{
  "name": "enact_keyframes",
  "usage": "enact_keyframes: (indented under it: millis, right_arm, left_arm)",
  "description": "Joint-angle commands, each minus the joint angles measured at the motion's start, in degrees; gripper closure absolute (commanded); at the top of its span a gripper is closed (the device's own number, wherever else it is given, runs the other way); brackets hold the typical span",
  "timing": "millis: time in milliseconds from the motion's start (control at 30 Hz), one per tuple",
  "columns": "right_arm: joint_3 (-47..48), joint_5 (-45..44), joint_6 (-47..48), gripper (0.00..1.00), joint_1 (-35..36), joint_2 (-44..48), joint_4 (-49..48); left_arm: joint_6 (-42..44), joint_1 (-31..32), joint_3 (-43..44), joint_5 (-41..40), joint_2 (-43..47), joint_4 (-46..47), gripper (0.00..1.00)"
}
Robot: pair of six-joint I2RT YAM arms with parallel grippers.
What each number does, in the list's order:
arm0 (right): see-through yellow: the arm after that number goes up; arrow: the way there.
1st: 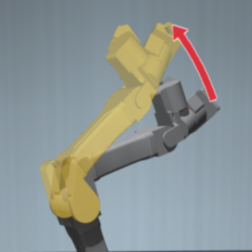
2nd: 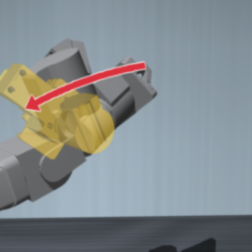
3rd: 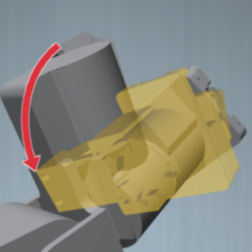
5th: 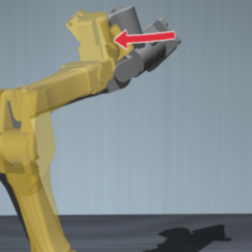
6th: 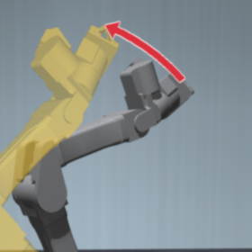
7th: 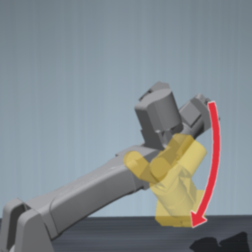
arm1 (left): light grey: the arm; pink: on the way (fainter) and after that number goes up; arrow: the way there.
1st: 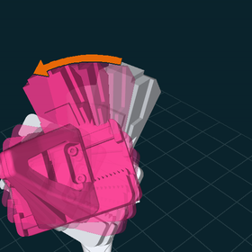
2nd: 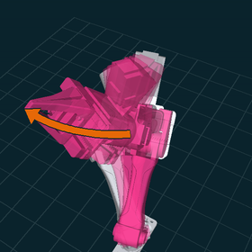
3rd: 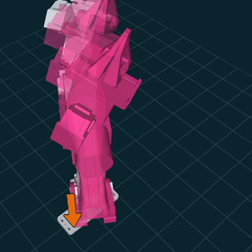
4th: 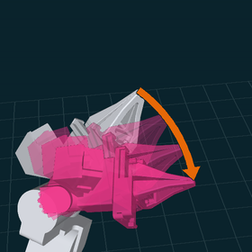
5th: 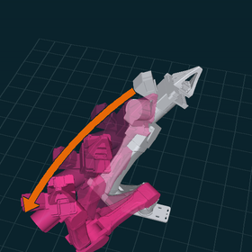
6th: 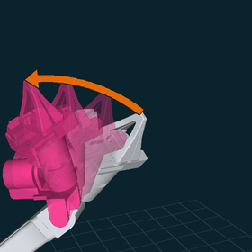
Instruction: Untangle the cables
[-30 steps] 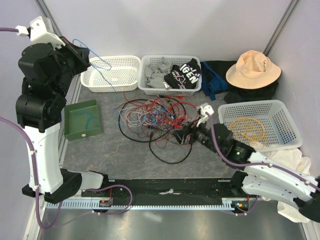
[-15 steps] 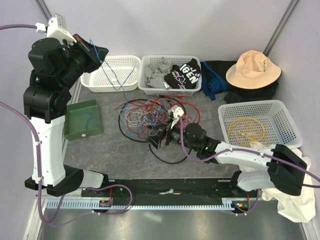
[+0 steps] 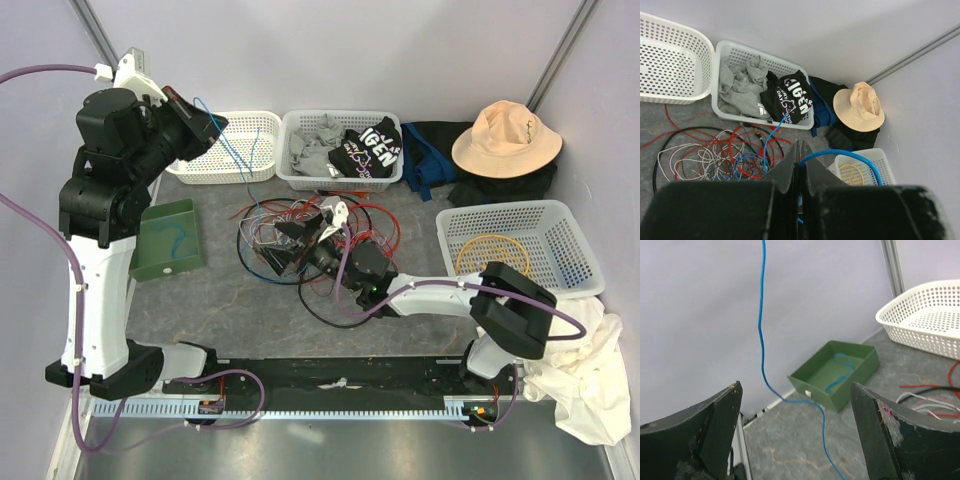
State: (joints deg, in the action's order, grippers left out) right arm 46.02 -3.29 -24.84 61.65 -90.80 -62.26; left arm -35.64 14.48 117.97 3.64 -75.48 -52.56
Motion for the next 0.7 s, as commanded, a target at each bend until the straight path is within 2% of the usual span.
enact_keyframes:
  millis: [0,167,267,300,367,400,467,500,600,633,667]
  right_arm:
    - [6.7,-0.75,-1.44,0.05,0.14,-3.5,-6.03]
    - [10.31,0.91,-3.19,0.12,0.14,-6.75,-6.21]
    - [12.42,1.53,-4.16,0.27,0.14,-8.33,-5.33]
    - [13.04,1.79,-4.42,0.46,0.14,-8.51,-5.24]
    - [12.78,1.88,-4.6,0.69,0.14,-7.64,-4.71]
    - [11.82,1.8,-4.25,0.84,0.05,-6.94,-4.45]
    - [10.07,0.75,-3.38,0.97,0.14,-2.83,-0.43]
    - [9.62,-1.09,-2.68,1.0,0.05,-0.8,2.12]
    - [9.79,-6.09,0.14,1.0,0.14,7.99,16.69]
    - [10.49,-7.85,0.93,1.0,0.05,10.1,25.87]
    - [12.32,-9.35,2.5,1.0,0.05,13.95,30.57]
  left_arm:
    - [-1.36,0.02,-0.64,1.55,2.09,2.46,0.98]
    - [-1.45,0.02,-1.69,2.16,2.53,2.72,0.98]
    - [-1.36,-0.07,-1.87,2.16,2.71,2.81,0.98]
    - [-1.28,0.02,-2.22,2.16,2.8,2.81,0.98]
    - [-0.75,0.02,-2.57,1.55,3.15,2.9,0.98]
    - [-0.31,0.02,-3.44,1.2,3.58,2.9,0.98]
    - [0.22,-0.07,-4.85,-0.38,4.11,3.07,0.98]
    - [0.57,-0.07,-7.03,-0.91,4.46,3.68,0.98]
    - [1.01,-0.07,-14.66,-1.18,6.22,6.57,0.98]
    - [1.1,-0.07,-17.22,-0.4,6.66,7.98,0.95]
    - [1.36,-0.07,-19.77,1.44,7.8,9.3,0.74]
